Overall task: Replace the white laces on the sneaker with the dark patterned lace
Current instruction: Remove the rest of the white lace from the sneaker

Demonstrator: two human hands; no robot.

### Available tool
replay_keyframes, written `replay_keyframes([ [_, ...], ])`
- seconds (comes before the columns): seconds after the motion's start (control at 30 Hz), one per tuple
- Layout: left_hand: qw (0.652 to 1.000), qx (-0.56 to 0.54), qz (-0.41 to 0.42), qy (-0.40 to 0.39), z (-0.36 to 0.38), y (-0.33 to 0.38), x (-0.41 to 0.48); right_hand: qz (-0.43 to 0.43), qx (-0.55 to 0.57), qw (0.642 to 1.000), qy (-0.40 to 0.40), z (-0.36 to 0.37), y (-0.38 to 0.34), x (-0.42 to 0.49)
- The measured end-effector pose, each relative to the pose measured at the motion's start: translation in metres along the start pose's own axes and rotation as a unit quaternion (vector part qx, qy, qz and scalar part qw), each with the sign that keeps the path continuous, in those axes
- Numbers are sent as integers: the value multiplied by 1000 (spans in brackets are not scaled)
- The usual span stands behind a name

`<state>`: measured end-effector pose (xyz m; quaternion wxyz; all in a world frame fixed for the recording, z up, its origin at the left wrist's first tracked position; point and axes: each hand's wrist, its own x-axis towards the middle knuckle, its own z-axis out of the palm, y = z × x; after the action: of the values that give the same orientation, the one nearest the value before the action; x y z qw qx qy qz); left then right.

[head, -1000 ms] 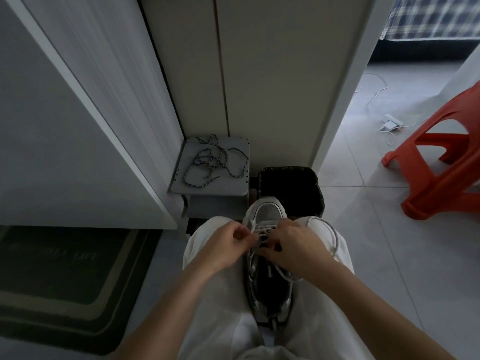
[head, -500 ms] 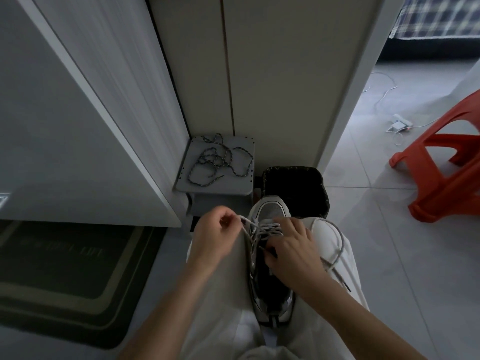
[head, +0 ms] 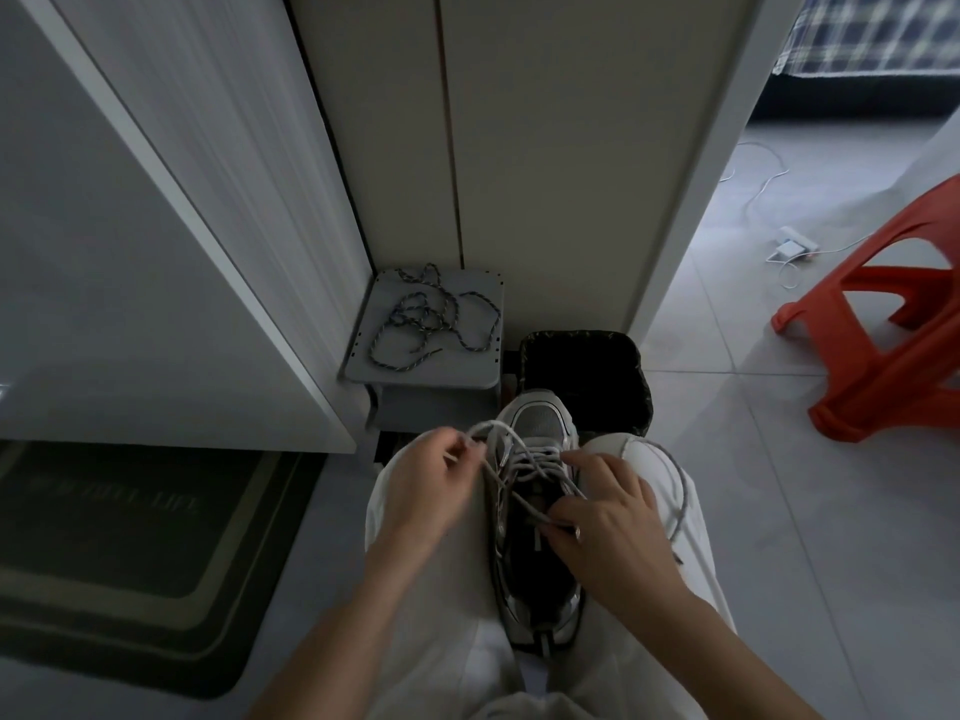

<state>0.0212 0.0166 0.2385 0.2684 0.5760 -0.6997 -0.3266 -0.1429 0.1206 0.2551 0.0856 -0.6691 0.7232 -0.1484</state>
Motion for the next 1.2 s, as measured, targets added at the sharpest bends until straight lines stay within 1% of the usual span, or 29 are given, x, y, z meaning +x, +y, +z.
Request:
replay_keyframes([
  [0.1, 997, -60, -21, 34, -29, -1, 19, 2, 6, 1000, -6, 2, -2, 7],
  [0.13, 997, -69, -27, 18, -32, -1, 19, 2, 9, 1000, -12, 5, -2, 10],
  [0.23, 992, -53, -62, -100, -11, 3, 5, 1, 5, 999, -40, 11, -1, 15],
  [0.27, 991, -40, -52, -119, 0, 3, -3, 3, 5, 999, -45, 13, -1, 16],
  [0.3, 992, -34, -35, -119, 9, 5, -10, 4, 4, 999, -50, 14, -1, 17],
  [0.37, 997, -28, -3, -77, 19, 7, -17, 4, 6, 998, -55, 13, 0, 15],
  [0.43, 999, -1, 16, -28, 13, 8, -12, -2, 17, 999, -35, 10, 3, 11],
  [0.5, 1000, 0, 3, 8, -2, 4, 1, -9, 19, 1000, -11, 7, 6, 8],
  [0.6, 994, -85, -36, 66, -31, -4, 20, -15, 22, 1000, -7, 7, 6, 6],
  [0.63, 990, -114, -45, 69, -34, -6, 22, -17, 22, 1000, -6, 8, 5, 5],
  [0.67, 989, -128, -61, 44, -34, -6, 22, -18, 23, 1000, -5, 9, 5, 5],
  [0.73, 989, -106, -90, -56, -18, -5, 12, -20, 20, 1000, -6, 11, 4, 4],
  [0.77, 987, -89, -86, -103, -7, -4, 5, -21, 17, 1000, -6, 12, 4, 5],
  [0.8, 986, -77, -69, -135, 3, -2, -3, -20, 14, 1000, -7, 12, 3, 5],
  [0.83, 986, -68, -48, -147, 13, -1, -10, -19, 13, 1000, -9, 12, 3, 5],
  [0.9, 991, -46, -21, -124, 21, 2, -15, -21, 11, 1000, -10, 11, 3, 6],
  [1.0, 998, -11, -9, -59, 7, 3, -6, -24, 10, 1000, -9, 9, 4, 7],
  [1.1, 997, -70, -42, 1, -17, 4, 10, -25, 8, 1000, -16, 10, 4, 9],
  [1.2, 988, -131, -61, 55, -32, 6, 16, -22, 9, 999, -42, 14, 5, 10],
])
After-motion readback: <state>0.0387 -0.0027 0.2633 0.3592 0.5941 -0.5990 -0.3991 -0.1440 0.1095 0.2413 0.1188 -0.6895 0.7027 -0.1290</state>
